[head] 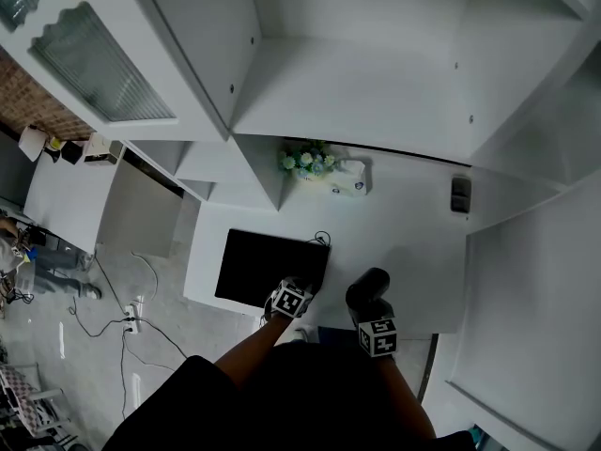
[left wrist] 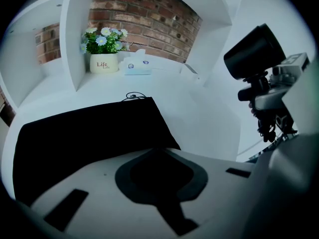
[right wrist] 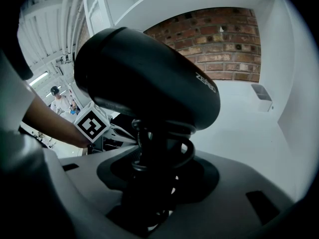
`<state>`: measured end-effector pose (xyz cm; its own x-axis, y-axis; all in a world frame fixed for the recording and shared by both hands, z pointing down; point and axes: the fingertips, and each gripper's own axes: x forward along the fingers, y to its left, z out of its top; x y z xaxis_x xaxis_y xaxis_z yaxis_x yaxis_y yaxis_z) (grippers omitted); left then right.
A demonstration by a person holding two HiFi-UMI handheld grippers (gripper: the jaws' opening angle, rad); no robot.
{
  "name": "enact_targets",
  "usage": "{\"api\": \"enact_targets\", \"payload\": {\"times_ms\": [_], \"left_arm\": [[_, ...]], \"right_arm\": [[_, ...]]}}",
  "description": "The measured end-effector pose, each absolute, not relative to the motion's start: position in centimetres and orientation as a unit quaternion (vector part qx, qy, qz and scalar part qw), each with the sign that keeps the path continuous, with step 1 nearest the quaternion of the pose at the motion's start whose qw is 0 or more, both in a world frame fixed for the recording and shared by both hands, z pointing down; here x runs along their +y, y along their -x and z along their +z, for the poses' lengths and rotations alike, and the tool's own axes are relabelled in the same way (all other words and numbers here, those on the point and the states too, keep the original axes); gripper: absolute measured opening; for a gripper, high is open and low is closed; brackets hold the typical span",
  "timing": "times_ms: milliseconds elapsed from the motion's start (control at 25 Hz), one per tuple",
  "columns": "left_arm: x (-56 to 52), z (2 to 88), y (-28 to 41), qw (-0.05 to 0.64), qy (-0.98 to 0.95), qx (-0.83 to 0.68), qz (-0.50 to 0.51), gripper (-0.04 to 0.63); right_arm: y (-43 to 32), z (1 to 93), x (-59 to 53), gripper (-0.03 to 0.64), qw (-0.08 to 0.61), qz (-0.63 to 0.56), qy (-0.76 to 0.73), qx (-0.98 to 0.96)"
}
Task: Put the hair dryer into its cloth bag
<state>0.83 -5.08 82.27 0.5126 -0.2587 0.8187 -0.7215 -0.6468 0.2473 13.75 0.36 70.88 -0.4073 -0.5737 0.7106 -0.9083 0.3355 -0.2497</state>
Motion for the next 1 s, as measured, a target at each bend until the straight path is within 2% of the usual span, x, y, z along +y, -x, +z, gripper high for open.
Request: {"api": "enact_targets", "payload": {"times_ms": [240,400,520,600,720,800,840,1000], "left_arm": [[-5.5,79.8,-0.6,0.302,-0.83,-0.315,0.346,0.021],[-4.9,80.4,-2.3,0.296,-0.836,-0.285,0.364,0.025],[-4.7,81.3,-3.6,0.308,-0.832,-0.267,0.377,0.126],[-4.9,81.7,-3.8,0.309,-0.826,-0.268,0.387,0.135],[-5.3,82.2,-3.4,0.297,-0.818,-0.284,0.403,0.127],[-5.5,82.1,-3.2,0.3,-0.815,-0.29,0.403,0.05],[-5.5,82.1,-3.1,0.305,-0.815,-0.29,0.399,0.034],[-5.9,80.8,-2.4,0.31,-0.821,-0.296,0.378,0.025]], "right_arm": [[-13.7,71.0,0.0,0.224,0.261,0.32,-0.475,-0.777],[-13.4,71.1,0.2,0.224,0.262,0.324,-0.472,-0.777],[-13.2,71.2,0.3,0.224,0.262,0.323,-0.471,-0.778],[-13.3,71.2,0.3,0.225,0.262,0.322,-0.473,-0.777],[-13.8,71.3,0.5,0.225,0.264,0.324,-0.477,-0.773],[-14.1,71.4,0.5,0.224,0.263,0.325,-0.48,-0.771],[-14.3,71.4,0.4,0.224,0.263,0.326,-0.481,-0.77],[-14.6,71.3,0.0,0.224,0.262,0.326,-0.482,-0.77]]}}
